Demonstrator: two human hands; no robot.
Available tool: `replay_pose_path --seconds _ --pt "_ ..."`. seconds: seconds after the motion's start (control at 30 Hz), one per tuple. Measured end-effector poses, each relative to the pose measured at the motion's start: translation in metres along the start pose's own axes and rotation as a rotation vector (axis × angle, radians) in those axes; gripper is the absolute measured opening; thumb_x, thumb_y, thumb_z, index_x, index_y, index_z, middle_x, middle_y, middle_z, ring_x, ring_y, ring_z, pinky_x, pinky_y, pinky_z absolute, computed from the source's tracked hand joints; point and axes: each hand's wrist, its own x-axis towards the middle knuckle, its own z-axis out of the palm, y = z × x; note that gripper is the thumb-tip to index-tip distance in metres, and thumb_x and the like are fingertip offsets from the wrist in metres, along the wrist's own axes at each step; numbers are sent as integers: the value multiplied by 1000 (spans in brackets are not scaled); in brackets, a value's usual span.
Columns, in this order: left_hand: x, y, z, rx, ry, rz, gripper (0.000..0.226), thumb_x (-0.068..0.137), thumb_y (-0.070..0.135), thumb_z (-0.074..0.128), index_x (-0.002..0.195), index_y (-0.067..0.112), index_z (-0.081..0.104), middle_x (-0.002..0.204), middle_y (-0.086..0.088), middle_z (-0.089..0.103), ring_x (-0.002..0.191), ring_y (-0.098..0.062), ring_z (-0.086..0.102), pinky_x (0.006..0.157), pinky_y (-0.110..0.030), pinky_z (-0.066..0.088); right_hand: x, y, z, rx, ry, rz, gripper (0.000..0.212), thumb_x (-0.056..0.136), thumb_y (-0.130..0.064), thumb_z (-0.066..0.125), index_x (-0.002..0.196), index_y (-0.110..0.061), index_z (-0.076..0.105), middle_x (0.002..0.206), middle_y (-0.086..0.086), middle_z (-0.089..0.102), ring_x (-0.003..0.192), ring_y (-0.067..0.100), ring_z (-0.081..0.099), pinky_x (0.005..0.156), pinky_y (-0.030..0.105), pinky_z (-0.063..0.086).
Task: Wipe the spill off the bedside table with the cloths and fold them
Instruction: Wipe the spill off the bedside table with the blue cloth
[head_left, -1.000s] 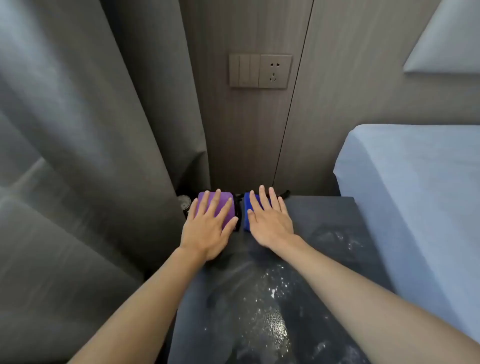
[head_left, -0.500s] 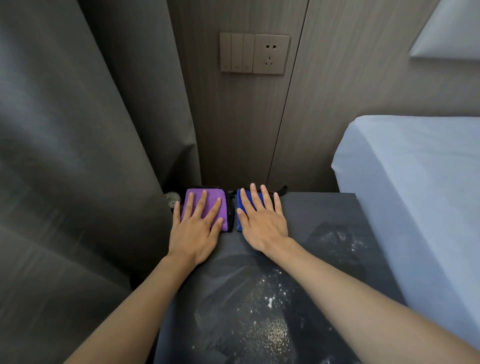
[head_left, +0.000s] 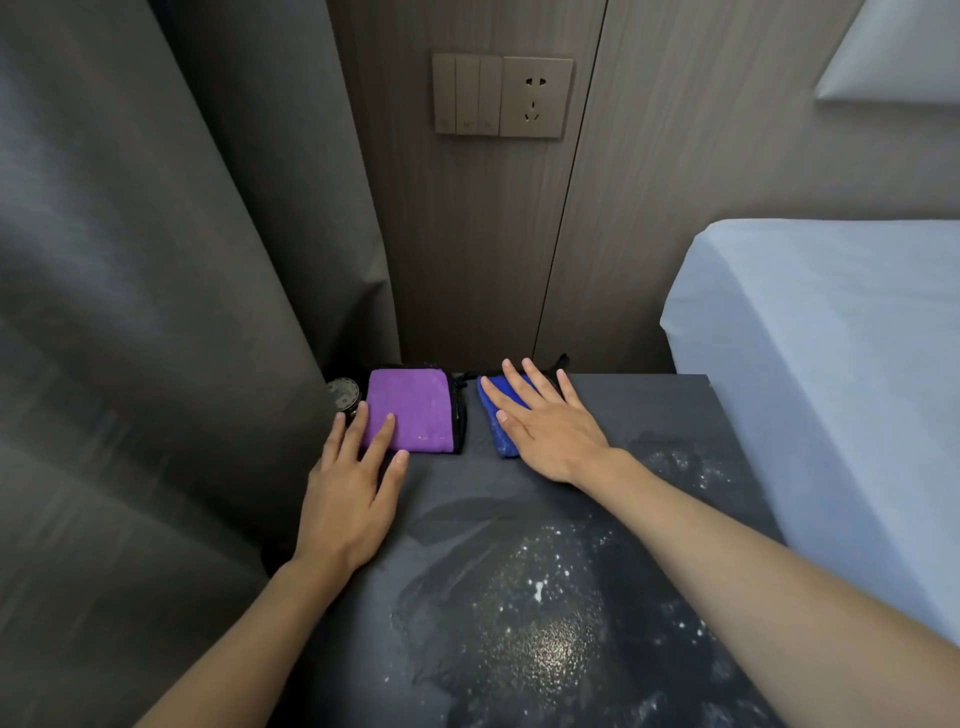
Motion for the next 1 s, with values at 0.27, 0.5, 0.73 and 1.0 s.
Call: replay_pose_path --seconds 0.27,0.5,0.73,1.0 --pt "-7 5 -1 229 11 202 81 94 68 -4 155 23 23 166 4 12 154 -12 -4 125 -42 8 -15 41 0 -22 -6 16 53 104 -50 0 155 -45 -14 168 -10 -14 152 13 -20 124 49 -9" --pt "-5 6 0 199 -21 187 82 92 69 1 157 24 21 166 5 13 153 -10 1 124 -39 10 -31 79 -3 -34 -11 71 53 104 -51 0 155 -46 -15 168 -10 -14 153 13 -19 124 46 -9" --pt "-5 8 0 161 -10 174 80 92 68 8 156 24 25 165 6 16 153 -10 3 123 -38 14 -60 129 -10 -34 -24 177 58 90 -59 -14 146 -49 -23 168 -8 -14 153 14 -18 125 43 -8" --pt "-6 9 0 170 -10 170 79 92 68 5 156 25 22 164 8 13 153 -9 1 124 -38 10 -67 135 -10 -41 -10 250 55 103 -50 0 155 -43 -16 168 -6 -14 153 16 -17 121 40 -11"
